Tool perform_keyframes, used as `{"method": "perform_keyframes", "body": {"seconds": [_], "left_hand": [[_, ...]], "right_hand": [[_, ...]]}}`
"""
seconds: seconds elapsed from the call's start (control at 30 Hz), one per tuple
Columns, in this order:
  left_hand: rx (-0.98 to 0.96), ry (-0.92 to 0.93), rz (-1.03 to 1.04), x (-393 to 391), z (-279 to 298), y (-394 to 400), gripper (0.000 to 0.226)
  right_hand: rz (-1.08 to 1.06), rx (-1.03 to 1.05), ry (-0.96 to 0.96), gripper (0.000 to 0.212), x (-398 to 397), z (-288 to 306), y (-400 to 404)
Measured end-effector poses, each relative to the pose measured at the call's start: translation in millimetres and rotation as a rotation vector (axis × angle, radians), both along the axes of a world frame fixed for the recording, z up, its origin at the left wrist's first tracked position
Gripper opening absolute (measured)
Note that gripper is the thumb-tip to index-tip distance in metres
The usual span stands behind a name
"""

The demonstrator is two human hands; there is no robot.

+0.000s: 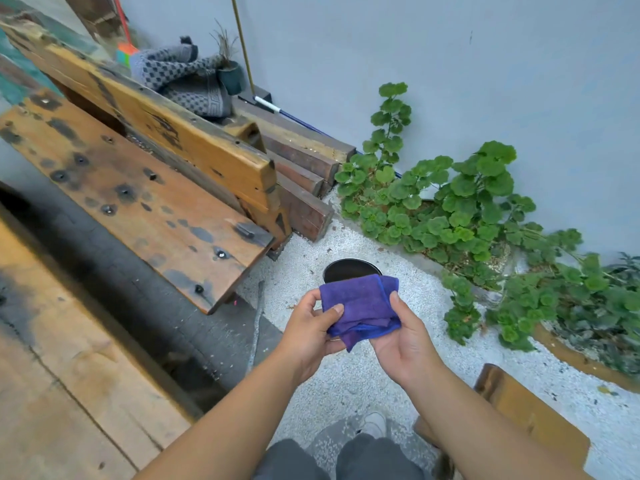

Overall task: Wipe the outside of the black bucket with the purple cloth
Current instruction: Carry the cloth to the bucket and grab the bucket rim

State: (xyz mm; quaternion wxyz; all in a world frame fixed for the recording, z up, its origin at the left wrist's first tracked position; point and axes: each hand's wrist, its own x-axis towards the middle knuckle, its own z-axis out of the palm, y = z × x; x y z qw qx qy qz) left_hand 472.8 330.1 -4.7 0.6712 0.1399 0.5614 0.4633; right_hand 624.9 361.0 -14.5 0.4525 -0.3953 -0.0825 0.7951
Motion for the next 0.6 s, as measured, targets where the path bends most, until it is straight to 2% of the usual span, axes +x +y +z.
{"method": "perform_keyframes", "body": {"seconds": [0.17, 0.23, 0.33, 0.43, 0.53, 0.6], "left_hand": [[-0.013, -0.096, 0.023, 8.1, -33.8, 39.3, 0.023], [-0.021, -0.106, 0.014, 10.9, -55.1, 52.6, 0.025], [0.002, 0.049, -0.045, 17.2, -98.7, 65.9, 0.026], [0.038, 0.277, -0.158, 19.7, -156.3, 78.9, 0.032], [0.092, 0.439, -0.334, 15.8, -213.1, 93.2, 0.034], [0.116, 0.443, -0.435, 11.4, -255.4, 107.8, 0.036]], "right_hand": [[-0.079, -0.05, -0.009, 0.052, -7.9, -34.0, 31.7], [-0.087, -0.029, -0.071, 0.049, -15.9, -53.6, 44.2], [-0.113, 0.022, -0.334, 0.039, -25.1, -92.6, 63.5], [-0.082, 0.082, -0.577, 0.049, -23.0, -142.5, 86.8], [-0.035, 0.148, -0.688, 0.047, -11.2, -195.3, 105.1], [-0.027, 0.167, -0.738, 0.046, 0.5, -237.9, 117.7]]}}
